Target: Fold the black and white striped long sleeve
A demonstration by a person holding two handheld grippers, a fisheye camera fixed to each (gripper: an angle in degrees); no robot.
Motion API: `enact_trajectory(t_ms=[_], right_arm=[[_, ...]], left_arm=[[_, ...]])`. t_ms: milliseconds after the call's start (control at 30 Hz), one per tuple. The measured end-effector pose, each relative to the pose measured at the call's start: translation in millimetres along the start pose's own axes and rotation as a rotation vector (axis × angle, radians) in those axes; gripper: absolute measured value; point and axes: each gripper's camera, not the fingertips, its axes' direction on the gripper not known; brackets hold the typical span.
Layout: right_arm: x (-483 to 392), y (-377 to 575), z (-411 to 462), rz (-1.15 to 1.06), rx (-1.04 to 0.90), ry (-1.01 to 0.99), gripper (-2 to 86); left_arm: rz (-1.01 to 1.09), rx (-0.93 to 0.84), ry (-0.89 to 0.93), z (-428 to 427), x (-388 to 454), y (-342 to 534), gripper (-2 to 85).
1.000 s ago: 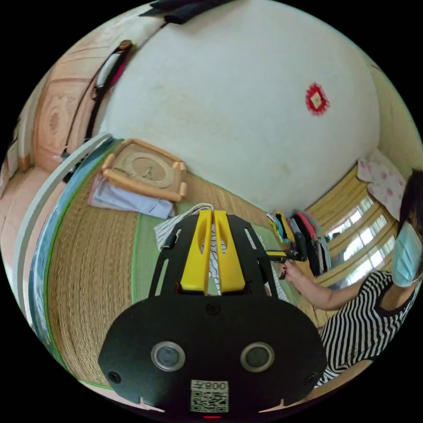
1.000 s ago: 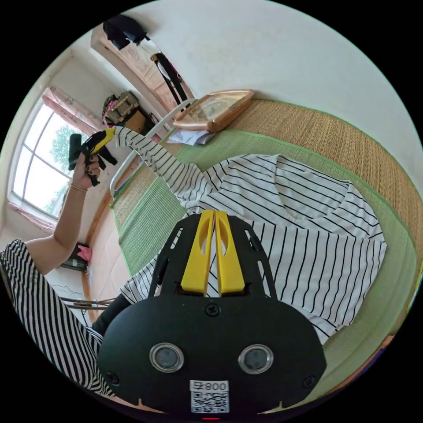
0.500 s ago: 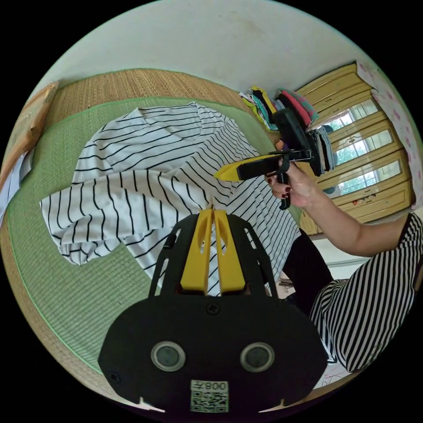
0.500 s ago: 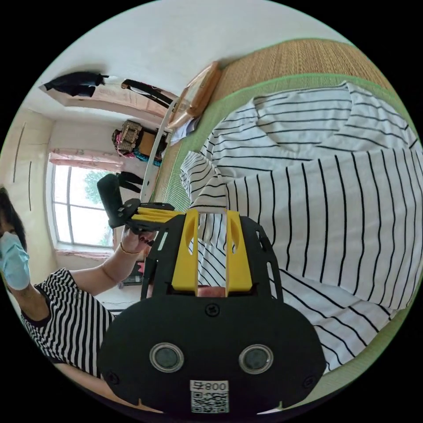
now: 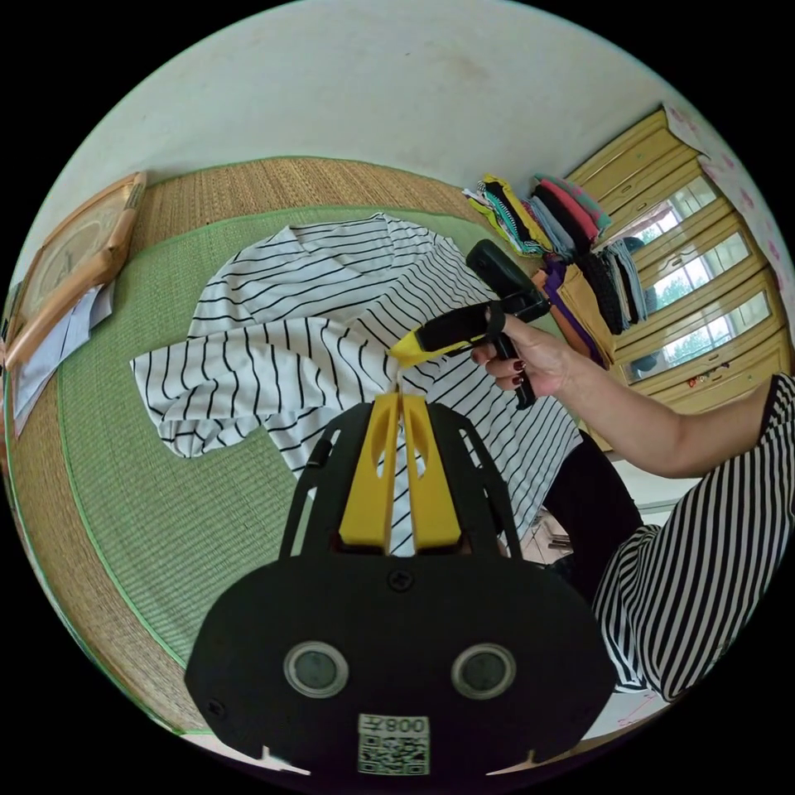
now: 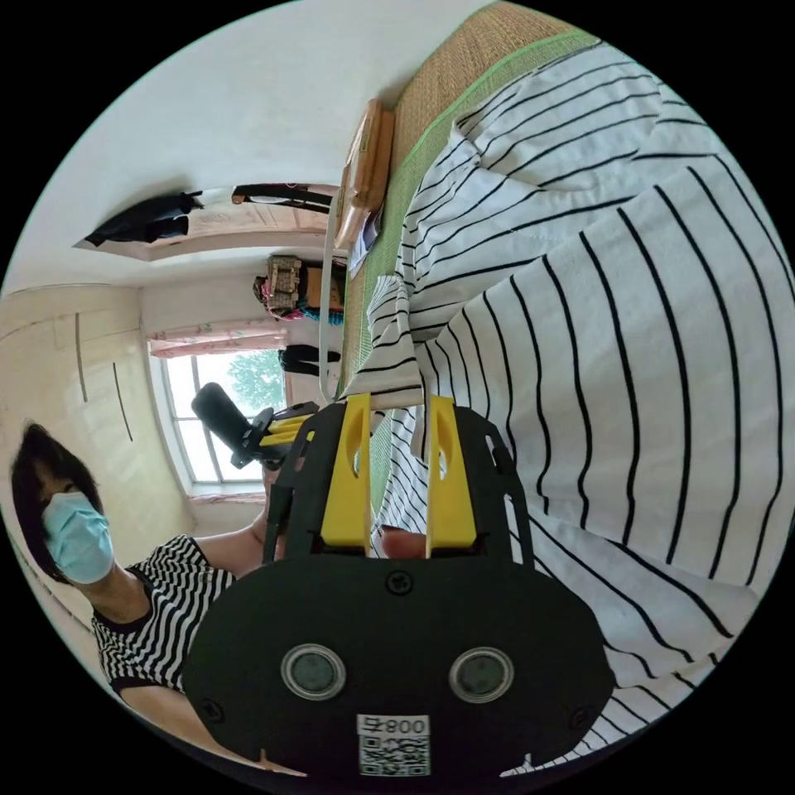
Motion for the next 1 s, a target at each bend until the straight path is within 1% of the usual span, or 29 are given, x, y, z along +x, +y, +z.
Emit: enact_trajectory(t_ms=[133,233,333,467,667,767,867,1000], right_arm=[[27,2,5,0.034,0.022,-0.078,9.1],[44,1,8,0.041,0.032,-0.125,6.4],[47,-2,11,0.014,0.018,-0.132,2.9],[32,-7,-19,-0.075,0.077,-0.156,1.3],[-23,-9,-78,-0.264,0.046,-0.066,0.7],[-35,3,-108,-0.310,0.039,0.000,0.6],[-28,21,-136,-0.309,0.048,0.045,0.6],[7,42,-163,-0.234,0.042,0.122,0.6]], left_arm=[[0.005,-0.003,0.004,5,16,-11,0.6],[0.009,-0.015,0.003,10,28,-21,0.6],[0.007,-0.006,-0.003,12,40,-32,0.6],[0.016,0.019,-0.009,9,56,-52,0.6],[0.078,0.145,0.087,-2,90,-92,0.7],[0.128,0.181,0.128,2,112,-116,0.7],[0.159,0.195,0.178,19,131,-141,0.6],[0.160,0.149,0.228,59,150,-175,0.5]])
